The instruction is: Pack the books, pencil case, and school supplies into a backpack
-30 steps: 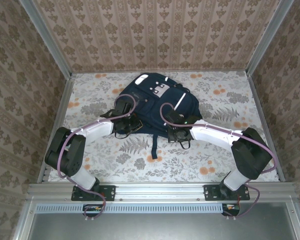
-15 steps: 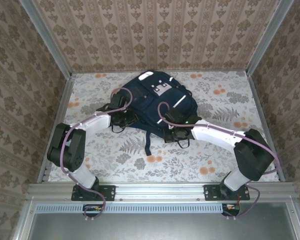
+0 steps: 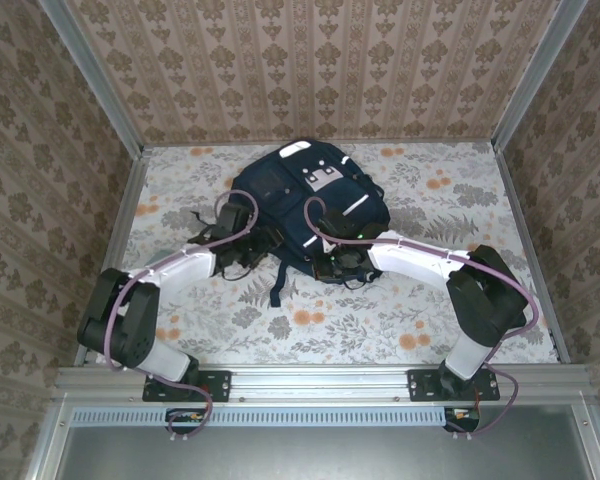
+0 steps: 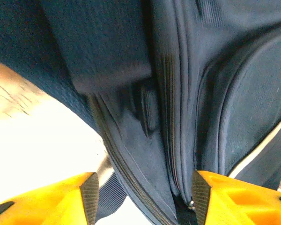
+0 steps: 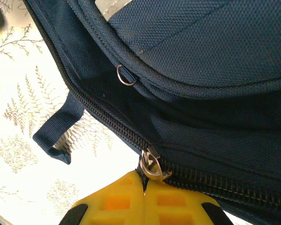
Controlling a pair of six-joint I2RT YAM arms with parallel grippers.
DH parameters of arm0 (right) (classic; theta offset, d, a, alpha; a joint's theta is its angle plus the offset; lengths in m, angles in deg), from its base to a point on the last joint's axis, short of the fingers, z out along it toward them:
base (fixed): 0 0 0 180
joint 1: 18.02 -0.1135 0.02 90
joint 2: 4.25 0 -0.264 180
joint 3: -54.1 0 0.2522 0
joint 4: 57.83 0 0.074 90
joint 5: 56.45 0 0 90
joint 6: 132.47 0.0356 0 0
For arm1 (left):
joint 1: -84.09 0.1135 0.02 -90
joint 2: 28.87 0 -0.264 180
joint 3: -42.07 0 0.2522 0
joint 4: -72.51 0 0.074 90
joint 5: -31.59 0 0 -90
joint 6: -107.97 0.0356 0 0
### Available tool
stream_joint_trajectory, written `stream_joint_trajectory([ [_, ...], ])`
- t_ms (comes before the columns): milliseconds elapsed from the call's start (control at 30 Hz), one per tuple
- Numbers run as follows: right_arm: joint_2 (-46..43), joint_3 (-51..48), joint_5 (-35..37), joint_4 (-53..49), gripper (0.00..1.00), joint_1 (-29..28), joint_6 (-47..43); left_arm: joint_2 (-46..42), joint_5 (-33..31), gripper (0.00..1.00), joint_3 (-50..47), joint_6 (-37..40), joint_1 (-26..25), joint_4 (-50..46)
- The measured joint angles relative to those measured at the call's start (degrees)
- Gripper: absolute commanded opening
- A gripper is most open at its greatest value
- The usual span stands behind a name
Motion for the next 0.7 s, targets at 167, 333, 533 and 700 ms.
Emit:
stream_joint_trajectory([
  [167, -0.11, -0.22, -0.09, 0.00, 0.00, 0.00, 0.02, 4.00, 1.18, 0.48, 0.00, -4.17, -2.99, 4.96],
  [333, -0.46, -1.01, -0.09, 0.04, 0.00, 0.00, 0.02, 6.75, 1.84, 0.47, 0.02, -6.45, -3.15, 7.02],
  [533, -1.79, -1.95, 0.09, -0.02, 0.00, 0.00, 0.02, 7.28, 1.60, 0.47, 0.15, -8.46, -3.41, 7.39],
  [700, -1.90, -2.01, 0.15, -0.09, 0.00, 0.00, 0.04, 5.66, -0.33, 0.47, -0.35, -9.09, -3.85, 5.90],
])
